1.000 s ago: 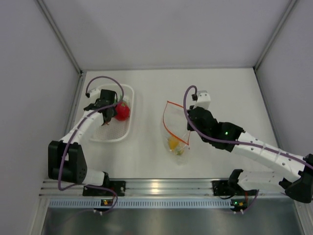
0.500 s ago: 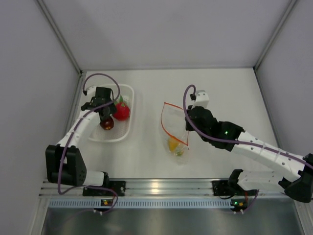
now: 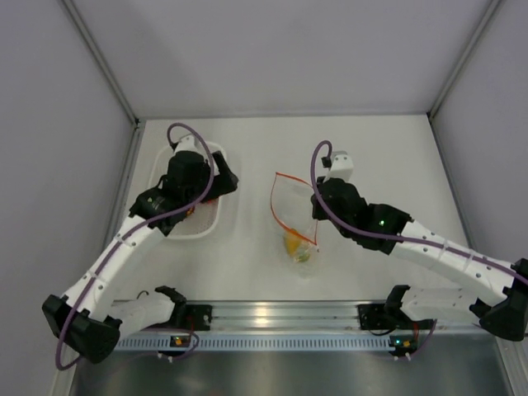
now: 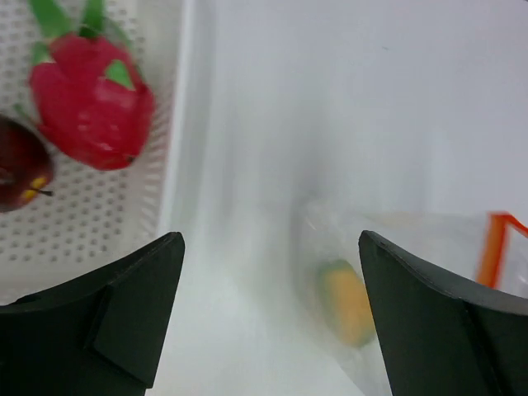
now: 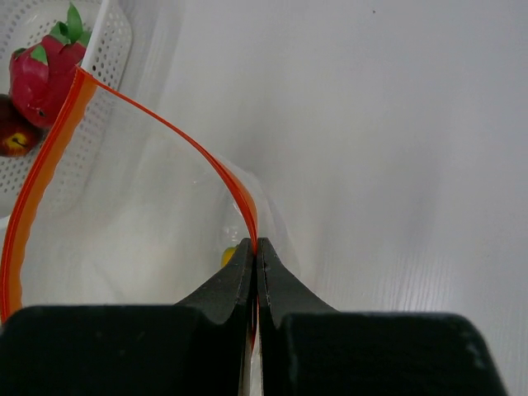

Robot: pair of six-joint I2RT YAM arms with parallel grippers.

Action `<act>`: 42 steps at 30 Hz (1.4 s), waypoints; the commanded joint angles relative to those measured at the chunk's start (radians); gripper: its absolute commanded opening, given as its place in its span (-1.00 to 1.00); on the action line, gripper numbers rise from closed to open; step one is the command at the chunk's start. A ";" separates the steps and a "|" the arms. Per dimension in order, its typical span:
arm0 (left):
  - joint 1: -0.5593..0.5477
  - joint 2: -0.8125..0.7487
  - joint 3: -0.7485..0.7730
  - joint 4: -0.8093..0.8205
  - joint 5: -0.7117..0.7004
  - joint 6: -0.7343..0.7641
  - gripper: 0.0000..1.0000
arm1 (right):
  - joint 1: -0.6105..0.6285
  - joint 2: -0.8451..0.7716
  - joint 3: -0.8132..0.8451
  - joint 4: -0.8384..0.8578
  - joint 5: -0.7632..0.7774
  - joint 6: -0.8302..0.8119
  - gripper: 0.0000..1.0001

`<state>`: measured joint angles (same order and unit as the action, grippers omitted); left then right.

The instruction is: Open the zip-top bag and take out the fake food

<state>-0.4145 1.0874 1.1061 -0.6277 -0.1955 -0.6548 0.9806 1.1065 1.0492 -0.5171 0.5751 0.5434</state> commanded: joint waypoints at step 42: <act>-0.621 0.371 -0.149 0.894 0.169 0.019 -1.00 | 0.020 -0.178 -0.049 -0.006 -0.061 0.164 -1.00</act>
<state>-1.0180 1.4361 0.9775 0.0795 -0.1192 -0.7288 0.9947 0.9482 0.9791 -0.5148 0.5030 0.7170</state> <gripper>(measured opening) 0.012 0.006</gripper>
